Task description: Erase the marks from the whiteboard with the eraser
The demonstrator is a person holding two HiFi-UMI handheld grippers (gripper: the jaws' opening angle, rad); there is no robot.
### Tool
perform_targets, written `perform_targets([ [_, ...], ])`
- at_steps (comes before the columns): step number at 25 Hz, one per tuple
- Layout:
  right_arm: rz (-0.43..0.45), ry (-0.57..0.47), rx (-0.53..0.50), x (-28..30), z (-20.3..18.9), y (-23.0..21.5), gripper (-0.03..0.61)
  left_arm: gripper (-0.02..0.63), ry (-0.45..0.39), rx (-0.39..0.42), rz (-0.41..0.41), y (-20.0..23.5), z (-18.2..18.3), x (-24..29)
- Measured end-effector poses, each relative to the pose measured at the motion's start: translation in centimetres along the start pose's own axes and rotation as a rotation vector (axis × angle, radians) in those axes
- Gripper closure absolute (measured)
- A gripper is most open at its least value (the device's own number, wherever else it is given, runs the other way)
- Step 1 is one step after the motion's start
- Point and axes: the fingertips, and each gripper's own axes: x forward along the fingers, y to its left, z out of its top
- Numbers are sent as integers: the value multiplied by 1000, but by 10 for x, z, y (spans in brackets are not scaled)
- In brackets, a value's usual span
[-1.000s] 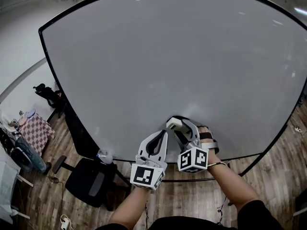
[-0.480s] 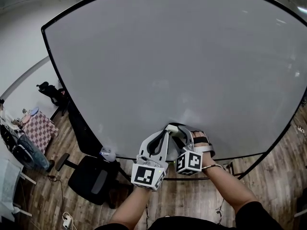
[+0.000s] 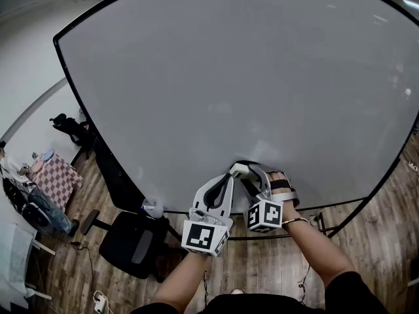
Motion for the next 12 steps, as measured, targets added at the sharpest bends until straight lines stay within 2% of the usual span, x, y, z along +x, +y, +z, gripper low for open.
perform_targets([
  [4,-13,10,-5,0,-1,1,328,595,0,40,-19,-2,-2,-3],
  [12,-8,2,-19,-2,-1,2,328,595,-6,36,-1,-3,-2,3],
])
